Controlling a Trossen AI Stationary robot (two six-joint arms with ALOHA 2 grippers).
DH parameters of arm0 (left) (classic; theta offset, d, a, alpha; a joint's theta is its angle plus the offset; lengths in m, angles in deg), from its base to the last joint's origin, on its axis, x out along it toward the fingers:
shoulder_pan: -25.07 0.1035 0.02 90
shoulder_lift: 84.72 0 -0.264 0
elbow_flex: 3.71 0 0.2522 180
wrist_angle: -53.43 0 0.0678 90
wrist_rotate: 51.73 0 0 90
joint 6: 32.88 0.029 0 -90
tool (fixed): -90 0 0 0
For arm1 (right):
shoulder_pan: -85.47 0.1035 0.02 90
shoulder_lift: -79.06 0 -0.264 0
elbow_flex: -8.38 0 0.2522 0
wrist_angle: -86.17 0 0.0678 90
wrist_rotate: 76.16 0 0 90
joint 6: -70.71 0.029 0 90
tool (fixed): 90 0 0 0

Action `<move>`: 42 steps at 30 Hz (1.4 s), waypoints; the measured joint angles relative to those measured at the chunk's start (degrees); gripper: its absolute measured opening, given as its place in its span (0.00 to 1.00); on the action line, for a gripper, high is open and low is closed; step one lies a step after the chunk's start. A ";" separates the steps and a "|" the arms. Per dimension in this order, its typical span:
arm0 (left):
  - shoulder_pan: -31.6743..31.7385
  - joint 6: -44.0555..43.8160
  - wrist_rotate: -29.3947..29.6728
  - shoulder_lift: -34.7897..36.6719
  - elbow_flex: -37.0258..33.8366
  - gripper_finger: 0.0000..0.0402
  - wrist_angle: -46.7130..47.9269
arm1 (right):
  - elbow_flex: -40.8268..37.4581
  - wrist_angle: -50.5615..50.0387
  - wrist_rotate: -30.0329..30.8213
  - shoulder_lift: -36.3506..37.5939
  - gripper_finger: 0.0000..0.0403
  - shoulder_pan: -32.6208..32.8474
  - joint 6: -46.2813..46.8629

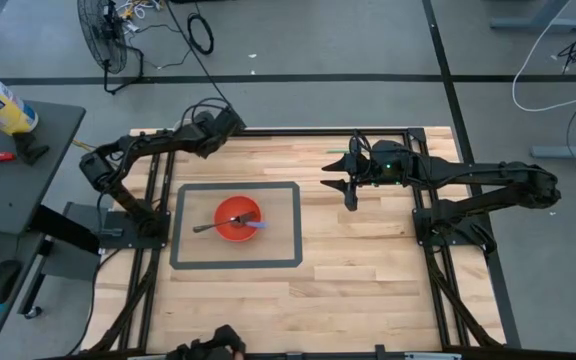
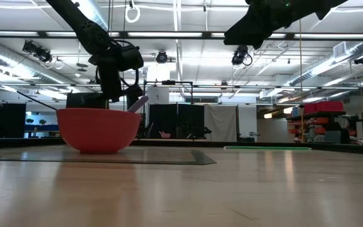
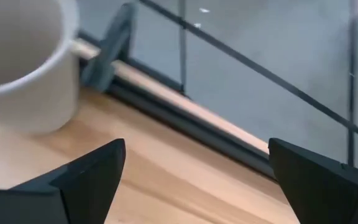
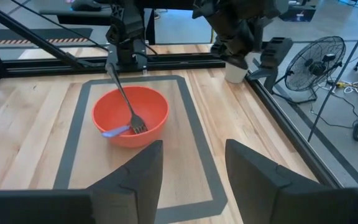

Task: Pick & Place Utensil
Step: Put the gray cup on the transparent mat to the top left of the orange bowl

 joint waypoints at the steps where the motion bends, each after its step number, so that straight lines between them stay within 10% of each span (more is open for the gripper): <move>1: -0.11 -1.87 0.17 0.00 0.00 0.99 1.06 | 0.00 0.00 0.00 0.00 0.44 0.00 0.00; 42: 2.84 -27.84 5.50 -13.40 10.88 0.96 28.48 | 0.00 -0.02 0.01 -0.02 0.44 0.00 -0.01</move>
